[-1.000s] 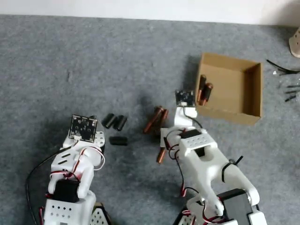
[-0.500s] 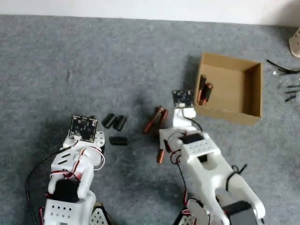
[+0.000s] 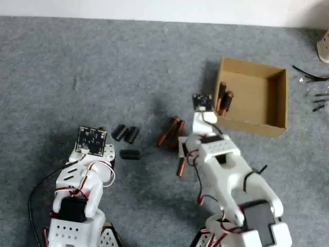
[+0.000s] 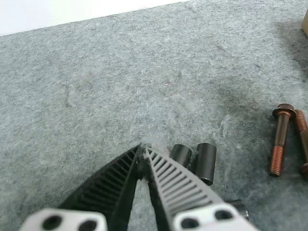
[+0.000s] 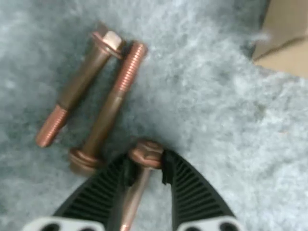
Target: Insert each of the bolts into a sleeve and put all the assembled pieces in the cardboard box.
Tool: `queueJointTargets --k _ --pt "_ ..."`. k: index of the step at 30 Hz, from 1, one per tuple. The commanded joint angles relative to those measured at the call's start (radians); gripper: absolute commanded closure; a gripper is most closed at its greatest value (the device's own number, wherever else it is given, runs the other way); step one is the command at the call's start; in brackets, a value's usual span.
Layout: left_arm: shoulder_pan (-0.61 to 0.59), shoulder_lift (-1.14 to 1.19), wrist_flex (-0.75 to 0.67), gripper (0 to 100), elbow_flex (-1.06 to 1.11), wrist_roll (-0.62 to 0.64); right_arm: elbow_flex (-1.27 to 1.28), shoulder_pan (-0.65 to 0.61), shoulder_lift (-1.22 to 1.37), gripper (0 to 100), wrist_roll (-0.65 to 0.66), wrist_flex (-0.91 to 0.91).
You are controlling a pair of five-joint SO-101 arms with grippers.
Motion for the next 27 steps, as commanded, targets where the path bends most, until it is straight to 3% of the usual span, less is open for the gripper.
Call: queueJointTargets --k 1,12,27 --pt "0.012 -0.015 -0.035 99 -0.007 0.008 -0.079 0.016 0.018 90.1 0.012 0.097" --pt "0.010 -0.015 -0.035 99 -0.005 0.008 -0.076 0.012 -0.061 88.6 0.012 0.209" --pt "0.013 -0.015 -0.037 99 -0.007 0.008 -0.087 -0.073 0.117 89.9 0.011 0.209"
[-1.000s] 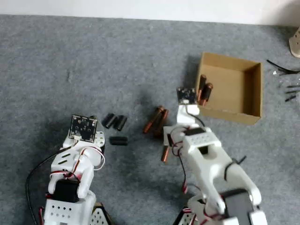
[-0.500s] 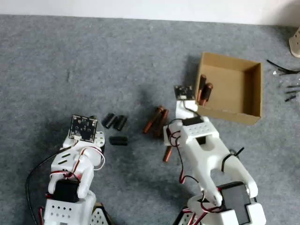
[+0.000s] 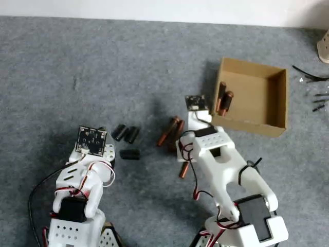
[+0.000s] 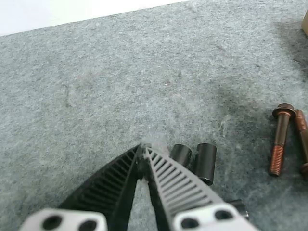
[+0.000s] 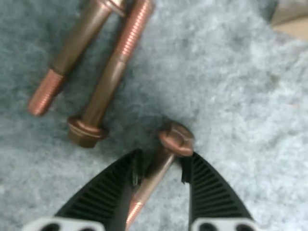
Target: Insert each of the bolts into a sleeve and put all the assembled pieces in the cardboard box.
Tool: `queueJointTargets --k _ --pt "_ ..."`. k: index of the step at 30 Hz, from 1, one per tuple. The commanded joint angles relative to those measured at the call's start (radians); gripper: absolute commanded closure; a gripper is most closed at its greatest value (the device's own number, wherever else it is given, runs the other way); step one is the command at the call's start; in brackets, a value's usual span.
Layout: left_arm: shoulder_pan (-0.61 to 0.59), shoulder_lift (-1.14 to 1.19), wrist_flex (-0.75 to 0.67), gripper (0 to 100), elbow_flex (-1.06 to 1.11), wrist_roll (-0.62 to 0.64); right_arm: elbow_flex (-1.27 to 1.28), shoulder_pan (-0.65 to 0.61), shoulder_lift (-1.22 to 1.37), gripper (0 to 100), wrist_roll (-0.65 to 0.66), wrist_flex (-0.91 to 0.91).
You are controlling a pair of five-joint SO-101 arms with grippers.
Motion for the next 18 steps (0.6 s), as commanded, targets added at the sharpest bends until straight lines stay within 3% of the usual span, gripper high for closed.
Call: queueJointTargets --k 1,4,18 --pt "0.013 -0.015 -0.037 99 -0.007 0.008 0.004 -0.027 0.025 92.0 0.009 0.002" --pt "0.013 -0.015 -0.037 99 -0.007 0.008 0.004 -0.027 0.025 99.8 0.012 0.001" --pt "0.013 -0.015 -0.037 99 -0.007 0.008 0.004 0.079 0.024 99.5 0.017 -0.002"
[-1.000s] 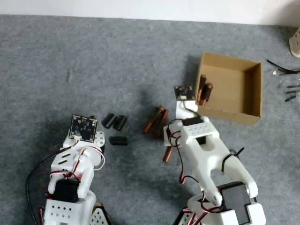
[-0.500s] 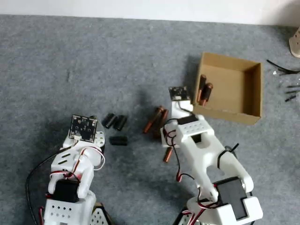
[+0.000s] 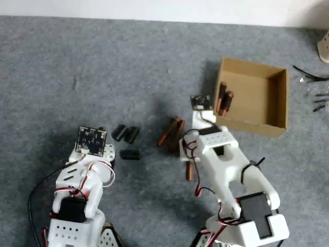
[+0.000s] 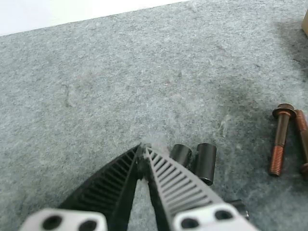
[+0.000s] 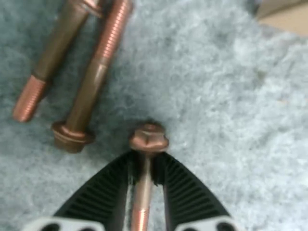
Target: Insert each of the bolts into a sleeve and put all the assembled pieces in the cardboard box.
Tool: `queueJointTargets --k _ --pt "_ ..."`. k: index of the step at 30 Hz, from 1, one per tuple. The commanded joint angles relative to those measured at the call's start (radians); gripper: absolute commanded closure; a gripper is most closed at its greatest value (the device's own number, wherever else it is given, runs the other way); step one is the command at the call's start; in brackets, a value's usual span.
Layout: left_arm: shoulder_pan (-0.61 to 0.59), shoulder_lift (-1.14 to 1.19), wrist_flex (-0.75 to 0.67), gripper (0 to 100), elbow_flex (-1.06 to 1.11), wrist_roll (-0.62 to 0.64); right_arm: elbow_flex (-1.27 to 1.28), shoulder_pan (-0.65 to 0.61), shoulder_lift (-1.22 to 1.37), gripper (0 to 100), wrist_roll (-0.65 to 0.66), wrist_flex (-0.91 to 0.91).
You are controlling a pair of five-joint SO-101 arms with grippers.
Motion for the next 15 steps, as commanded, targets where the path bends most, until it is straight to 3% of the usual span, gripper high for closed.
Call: queueJointTargets --k 1,11,15 --pt "0.012 -0.015 -0.037 99 -0.008 0.008 -0.001 0.038 0.012 99.5 0.015 0.002" --pt "0.013 -0.002 -0.051 99 -0.044 -0.041 -0.010 0.061 -0.084 99.5 0.015 -0.024" --pt "0.012 0.137 -0.057 99 -0.102 -0.046 0.081 0.070 -0.185 99.5 0.015 -0.105"
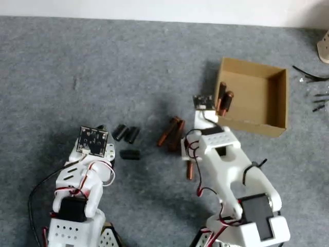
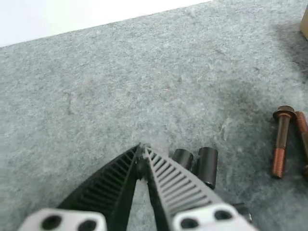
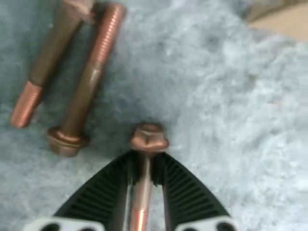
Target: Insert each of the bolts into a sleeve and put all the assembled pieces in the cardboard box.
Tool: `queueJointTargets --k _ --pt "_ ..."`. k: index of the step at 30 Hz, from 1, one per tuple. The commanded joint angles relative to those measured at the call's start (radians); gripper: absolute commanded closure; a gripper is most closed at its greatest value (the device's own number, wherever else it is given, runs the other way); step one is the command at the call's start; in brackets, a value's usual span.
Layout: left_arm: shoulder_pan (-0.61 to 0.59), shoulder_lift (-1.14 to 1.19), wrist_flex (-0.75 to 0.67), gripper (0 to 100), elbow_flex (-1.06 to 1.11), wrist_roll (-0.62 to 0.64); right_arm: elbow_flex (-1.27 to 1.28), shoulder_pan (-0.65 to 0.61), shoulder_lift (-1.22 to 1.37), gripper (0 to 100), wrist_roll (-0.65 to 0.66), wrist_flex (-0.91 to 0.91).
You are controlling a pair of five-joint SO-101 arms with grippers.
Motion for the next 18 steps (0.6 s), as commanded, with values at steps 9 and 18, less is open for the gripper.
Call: queueJointTargets --k 9,18 --pt "0.042 0.803 -0.221 99 -0.325 -0.049 0.107 0.021 -0.125 99.5 0.009 -0.120" --pt "0.093 1.231 -0.227 81 -0.538 -0.054 0.107 0.021 -0.125 99.5 0.009 -0.120"
